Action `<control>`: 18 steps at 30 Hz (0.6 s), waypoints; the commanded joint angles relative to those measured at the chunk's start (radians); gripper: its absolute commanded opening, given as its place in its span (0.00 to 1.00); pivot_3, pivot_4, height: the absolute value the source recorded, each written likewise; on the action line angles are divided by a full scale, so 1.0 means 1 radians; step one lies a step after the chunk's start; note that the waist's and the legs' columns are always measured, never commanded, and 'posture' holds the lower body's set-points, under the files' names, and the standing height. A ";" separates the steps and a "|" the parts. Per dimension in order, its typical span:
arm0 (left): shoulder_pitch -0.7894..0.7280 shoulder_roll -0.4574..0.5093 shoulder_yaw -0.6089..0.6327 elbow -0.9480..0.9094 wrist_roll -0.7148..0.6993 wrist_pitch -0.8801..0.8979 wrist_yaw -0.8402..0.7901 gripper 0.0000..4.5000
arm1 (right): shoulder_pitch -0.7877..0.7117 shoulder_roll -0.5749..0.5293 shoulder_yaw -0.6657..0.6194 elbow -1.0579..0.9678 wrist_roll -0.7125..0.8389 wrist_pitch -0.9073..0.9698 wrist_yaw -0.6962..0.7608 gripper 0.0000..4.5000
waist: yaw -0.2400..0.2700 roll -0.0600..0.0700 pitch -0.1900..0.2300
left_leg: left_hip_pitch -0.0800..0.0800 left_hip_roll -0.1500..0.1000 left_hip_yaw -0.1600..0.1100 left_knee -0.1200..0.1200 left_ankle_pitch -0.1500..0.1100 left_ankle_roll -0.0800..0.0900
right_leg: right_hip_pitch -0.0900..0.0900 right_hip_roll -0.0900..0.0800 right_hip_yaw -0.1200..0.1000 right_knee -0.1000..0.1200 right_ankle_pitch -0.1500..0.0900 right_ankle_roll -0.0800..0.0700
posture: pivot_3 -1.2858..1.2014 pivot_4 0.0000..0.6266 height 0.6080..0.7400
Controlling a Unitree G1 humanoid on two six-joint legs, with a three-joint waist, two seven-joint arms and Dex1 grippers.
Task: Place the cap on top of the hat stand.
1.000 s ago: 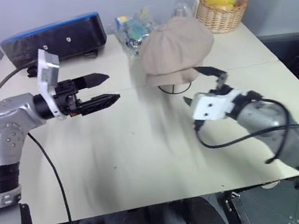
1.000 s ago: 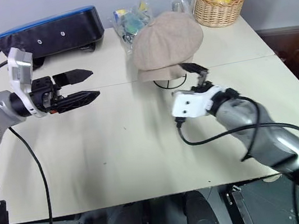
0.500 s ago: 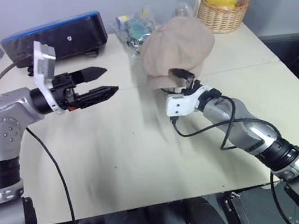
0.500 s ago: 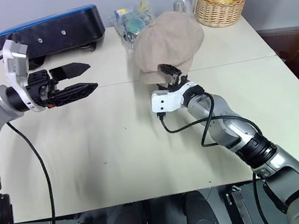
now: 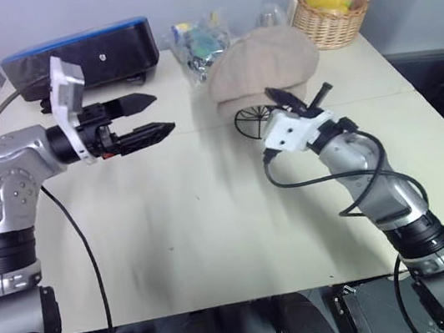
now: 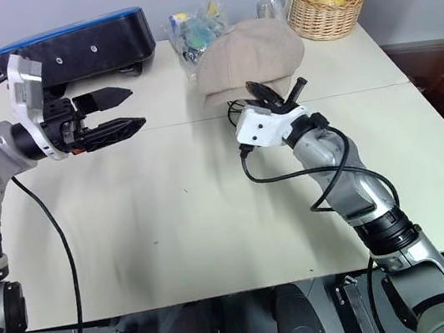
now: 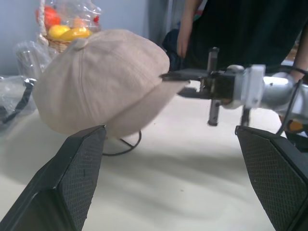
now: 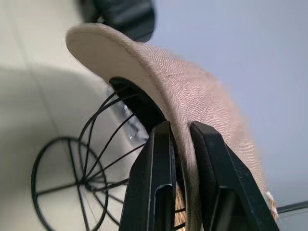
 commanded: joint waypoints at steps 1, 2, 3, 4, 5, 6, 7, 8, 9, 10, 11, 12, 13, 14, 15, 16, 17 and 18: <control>-0.048 0.000 0.018 0.008 0.010 -0.017 -0.020 1.00 | 0.012 0.008 -0.061 -0.010 0.061 -0.097 -0.021 0.14 | 0.001 0.000 0.000 | 0.000 0.000 0.000 0.000 0.000 0.000 | 0.000 0.000 0.000 0.000 0.000 0.000 | 0.52 0.24 1.00; -0.052 -0.001 0.019 0.011 0.013 -0.017 -0.024 1.00 | 0.014 0.010 -0.067 0.001 0.069 -0.110 -0.022 0.14 | 0.000 0.000 0.000 | 0.000 0.000 0.000 0.000 0.000 0.000 | 0.000 0.000 0.000 0.000 0.000 0.000 | 0.52 0.24 1.00; -0.058 -0.003 0.018 0.014 0.014 -0.016 -0.027 1.00 | 0.017 0.014 -0.074 0.019 0.082 -0.127 -0.023 0.14 | -0.001 0.000 0.000 | 0.000 0.000 0.000 0.000 0.000 0.000 | 0.000 0.000 0.000 0.000 0.000 0.000 | 0.52 0.24 1.00; -0.063 -0.005 0.017 0.017 0.016 -0.017 -0.032 1.00 | 0.021 0.009 -0.072 0.045 0.082 -0.158 -0.028 0.14 | -0.001 0.000 0.000 | 0.000 0.000 0.000 0.000 0.000 0.000 | 0.000 0.000 0.000 0.000 0.000 0.000 | 0.52 0.24 1.00; -0.069 -0.008 0.014 0.019 0.018 -0.019 -0.035 1.00 | 0.030 0.006 -0.071 0.084 0.082 -0.201 -0.042 0.14 | 0.000 0.000 0.000 | 0.000 0.000 0.000 0.000 0.000 0.000 | 0.000 0.000 0.000 0.000 0.000 0.000 | 0.52 0.24 1.00; -0.074 -0.010 0.013 0.020 0.020 -0.019 -0.037 1.00 | 0.038 0.005 -0.074 0.116 0.084 -0.236 -0.056 0.14 | 0.000 0.000 0.000 | 0.000 0.000 0.000 0.000 0.000 0.000 | 0.000 0.000 0.000 0.000 0.000 0.000 | 0.52 0.24 1.00; -0.078 -0.013 0.013 0.023 0.022 -0.019 -0.039 1.00 | 0.045 0.007 -0.078 0.143 0.088 -0.269 -0.068 0.14 | 0.001 0.000 0.000 | 0.000 0.000 0.000 0.000 0.000 0.000 | 0.000 0.000 0.000 0.000 0.000 0.000 | 0.52 0.24 1.00; -0.083 -0.015 0.013 0.026 0.026 -0.019 -0.041 1.00 | 0.052 0.008 -0.081 0.168 0.087 -0.295 -0.081 0.14 | 0.001 0.000 0.000 | 0.000 0.000 0.000 0.000 0.000 0.000 | 0.000 0.000 0.000 0.000 0.000 0.000 | 0.52 0.24 1.00; -0.087 -0.017 0.014 0.031 0.029 -0.021 -0.044 1.00 | 0.056 0.008 -0.081 0.188 0.082 -0.317 -0.091 0.14 | 0.000 0.000 0.000 | 0.000 0.000 0.000 0.000 0.000 0.000 | 0.000 0.000 0.000 0.000 0.000 0.000 | 0.52 0.24 1.00; -0.091 -0.018 0.016 0.035 0.032 -0.021 -0.044 1.00 | 0.061 0.011 -0.084 0.205 0.086 -0.330 -0.097 0.14 | -0.001 0.000 0.000 | 0.000 0.000 0.000 0.000 0.000 0.000 | 0.000 0.000 0.000 0.000 0.000 0.000 | 0.52 0.24 1.00; -0.095 -0.020 0.017 0.041 0.035 -0.023 -0.046 1.00 | 0.063 0.018 -0.089 0.220 0.094 -0.337 -0.103 0.14 | -0.002 0.000 0.000 | 0.000 0.000 0.000 0.000 0.000 0.000 | 0.000 0.000 0.000 0.000 0.000 0.000 | 0.52 0.24 1.00; -0.098 -0.021 0.019 0.044 0.037 -0.023 -0.047 1.00 | 0.066 0.024 -0.097 0.231 0.107 -0.341 -0.107 0.14 | -0.003 0.000 0.000 | 0.000 0.000 0.000 0.000 0.000 0.000 | 0.000 0.000 0.000 0.000 0.000 0.000 | 0.52 0.24 1.00; -0.100 -0.022 0.020 0.047 0.040 -0.024 -0.048 1.00 | 0.067 0.030 -0.104 0.242 0.117 -0.346 -0.110 0.14 | -0.003 0.000 0.000 | 0.000 0.000 0.000 0.000 0.000 0.000 | 0.000 0.000 0.000 0.000 0.000 0.000 | 0.52 0.24 1.00; -0.100 -0.022 0.021 0.047 0.042 -0.024 -0.049 1.00 | 0.067 0.033 -0.109 0.250 0.123 -0.349 -0.112 0.14 | -0.004 0.000 0.000 | 0.000 0.000 0.000 0.000 0.000 0.000 | 0.000 0.000 0.000 0.000 0.000 0.000 | 0.52 0.24 1.00; -0.099 -0.023 0.023 0.048 0.043 -0.025 -0.050 1.00 | 0.067 0.037 -0.113 0.256 0.130 -0.352 -0.112 0.14 | -0.004 0.000 0.000 | 0.000 0.000 0.000 0.000 0.000 0.000 | 0.000 0.000 0.000 0.000 0.000 0.000 | 0.52 0.24 1.00; -0.098 -0.024 0.024 0.048 0.045 -0.027 -0.051 1.00 | 0.066 0.044 -0.119 0.259 0.146 -0.351 -0.108 0.14 | -0.004 0.000 0.000 | 0.000 0.000 0.000 0.000 0.000 0.000 | 0.000 0.000 0.000 0.000 0.000 0.000 | 0.52 0.24 1.00; -0.098 -0.025 0.024 0.048 0.047 -0.028 -0.051 1.00 | 0.064 0.050 -0.125 0.262 0.158 -0.349 -0.106 0.14 | -0.003 0.000 0.000 | 0.000 0.000 0.000 0.000 0.000 0.000 | 0.000 0.000 0.000 0.000 0.000 0.000 | 0.52 0.24 1.00; -0.097 -0.026 0.025 0.047 0.049 -0.029 -0.051 1.00 | 0.063 0.053 -0.127 0.263 0.163 -0.349 -0.103 0.14 | -0.002 0.000 0.000 | 0.000 0.000 0.000 0.000 0.000 0.000 | 0.000 0.000 0.000 0.000 0.000 0.000 | 0.52 0.24 1.00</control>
